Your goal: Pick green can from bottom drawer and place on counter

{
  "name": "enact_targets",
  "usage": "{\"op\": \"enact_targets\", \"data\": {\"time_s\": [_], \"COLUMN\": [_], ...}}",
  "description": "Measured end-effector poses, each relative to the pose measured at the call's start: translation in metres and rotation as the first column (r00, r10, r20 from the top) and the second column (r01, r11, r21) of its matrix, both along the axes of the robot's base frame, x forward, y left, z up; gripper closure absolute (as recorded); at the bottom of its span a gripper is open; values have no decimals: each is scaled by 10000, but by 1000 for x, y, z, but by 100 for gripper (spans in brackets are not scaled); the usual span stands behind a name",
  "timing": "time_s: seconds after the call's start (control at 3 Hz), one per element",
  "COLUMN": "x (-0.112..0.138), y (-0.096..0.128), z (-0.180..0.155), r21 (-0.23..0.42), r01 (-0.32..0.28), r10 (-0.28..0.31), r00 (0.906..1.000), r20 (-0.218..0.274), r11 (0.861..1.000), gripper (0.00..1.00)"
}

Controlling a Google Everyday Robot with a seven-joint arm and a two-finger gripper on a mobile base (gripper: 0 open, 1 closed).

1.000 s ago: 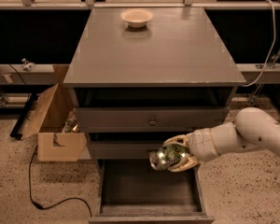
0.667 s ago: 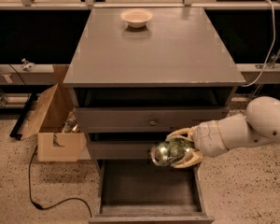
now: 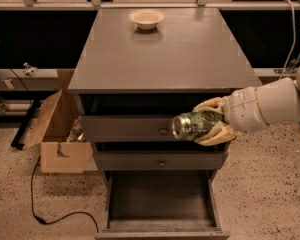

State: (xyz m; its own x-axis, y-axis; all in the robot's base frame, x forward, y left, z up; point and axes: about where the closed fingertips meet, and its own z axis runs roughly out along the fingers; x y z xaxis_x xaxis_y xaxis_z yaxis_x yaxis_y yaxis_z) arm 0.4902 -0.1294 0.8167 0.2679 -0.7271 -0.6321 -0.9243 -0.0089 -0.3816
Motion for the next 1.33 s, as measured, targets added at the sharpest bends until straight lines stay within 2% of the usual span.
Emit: {"op": "enact_targets", "data": {"time_s": [0.33, 0.67, 1.0, 1.33], "x": [0, 10, 40, 78], "y": [0, 0, -6, -13], "z": [0, 9, 34, 70], "r21": [0, -188, -689, -932], "r01": [-1, 186, 601, 1444], "r10": [1, -187, -596, -1401], "r00": [10000, 9998, 9982, 9888], "r20": [0, -32, 90, 505], "r11": [10000, 9996, 9958, 9851], "gripper": [100, 100, 100, 100]}}
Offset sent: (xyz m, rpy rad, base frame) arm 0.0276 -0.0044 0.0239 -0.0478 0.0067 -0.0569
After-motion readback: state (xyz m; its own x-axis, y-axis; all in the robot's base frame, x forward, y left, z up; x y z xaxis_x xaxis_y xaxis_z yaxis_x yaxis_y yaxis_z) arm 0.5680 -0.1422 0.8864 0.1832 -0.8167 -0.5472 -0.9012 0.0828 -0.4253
